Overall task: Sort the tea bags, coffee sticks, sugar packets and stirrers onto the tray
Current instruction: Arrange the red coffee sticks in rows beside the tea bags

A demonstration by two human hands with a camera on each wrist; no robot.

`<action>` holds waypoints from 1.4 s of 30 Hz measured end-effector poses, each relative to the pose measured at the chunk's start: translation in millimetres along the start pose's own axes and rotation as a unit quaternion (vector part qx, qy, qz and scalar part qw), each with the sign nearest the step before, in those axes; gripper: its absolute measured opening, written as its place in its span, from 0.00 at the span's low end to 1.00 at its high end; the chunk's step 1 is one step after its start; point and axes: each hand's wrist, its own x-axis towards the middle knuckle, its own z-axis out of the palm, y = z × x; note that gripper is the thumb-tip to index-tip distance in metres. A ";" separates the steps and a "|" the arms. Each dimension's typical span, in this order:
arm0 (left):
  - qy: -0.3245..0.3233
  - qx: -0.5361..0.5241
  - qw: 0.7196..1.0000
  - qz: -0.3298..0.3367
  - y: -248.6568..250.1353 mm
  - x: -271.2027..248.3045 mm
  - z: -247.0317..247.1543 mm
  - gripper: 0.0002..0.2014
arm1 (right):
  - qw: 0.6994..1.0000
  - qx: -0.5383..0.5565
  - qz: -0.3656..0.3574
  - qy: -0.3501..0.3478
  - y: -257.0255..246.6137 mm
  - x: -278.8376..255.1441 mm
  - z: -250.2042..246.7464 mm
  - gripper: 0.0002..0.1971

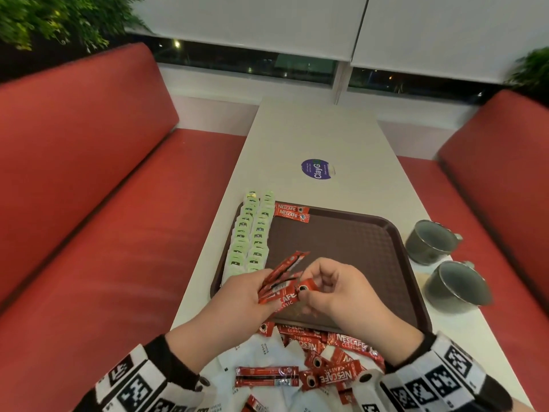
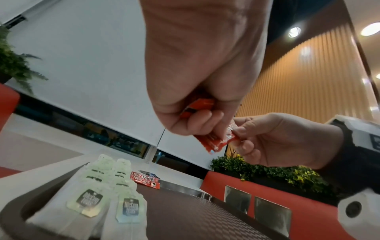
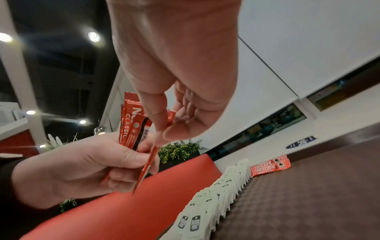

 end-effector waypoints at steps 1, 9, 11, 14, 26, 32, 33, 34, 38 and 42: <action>-0.006 0.019 1.000 0.000 -0.3 0.7 -0.5 0.08 | 1.000 -0.019 0.002 -0.004 0.5 -0.6 -0.9 0.07; 0.032 -0.004 0.999 -0.022 -5.9 4.9 -1.6 0.03 | 0.990 -0.142 -0.009 0.001 -2.5 5.5 -19.8 0.10; 0.054 -0.060 0.995 -0.064 -14.6 6.4 -4.4 0.04 | 0.989 -0.146 -0.009 0.023 -3.9 14.1 -30.0 0.07; 0.033 -0.177 0.976 -0.121 -27.1 3.9 -10.6 0.06 | 0.988 -0.120 0.001 0.093 3.0 38.8 -49.1 0.05; 0.007 -0.367 0.916 -0.165 -61.0 -0.4 -20.9 0.12 | 0.962 -0.150 0.104 0.201 38.0 169.1 -57.9 0.07; 0.018 -0.374 0.910 -0.181 -67.8 1.8 -24.6 0.07 | 0.959 -0.108 0.168 0.202 57.8 213.4 -42.6 0.04; 0.021 -0.374 0.909 -0.183 -68.7 1.9 -24.9 0.06 | 0.957 -0.115 0.176 0.199 60.3 219.7 -41.2 0.03; 0.025 -0.377 0.908 -0.184 -70.0 2.0 -25.5 0.06 | 0.956 -0.134 0.183 0.187 61.5 224.2 -39.8 0.01; 0.034 -0.387 0.902 -0.189 -73.3 3.5 -26.5 0.04 | 0.945 -0.225 0.176 0.158 68.4 242.3 -38.5 0.08; 0.039 -0.399 0.895 -0.193 -74.7 6.2 -26.0 0.03 | 0.921 -0.308 0.174 0.162 70.8 248.6 -37.7 0.16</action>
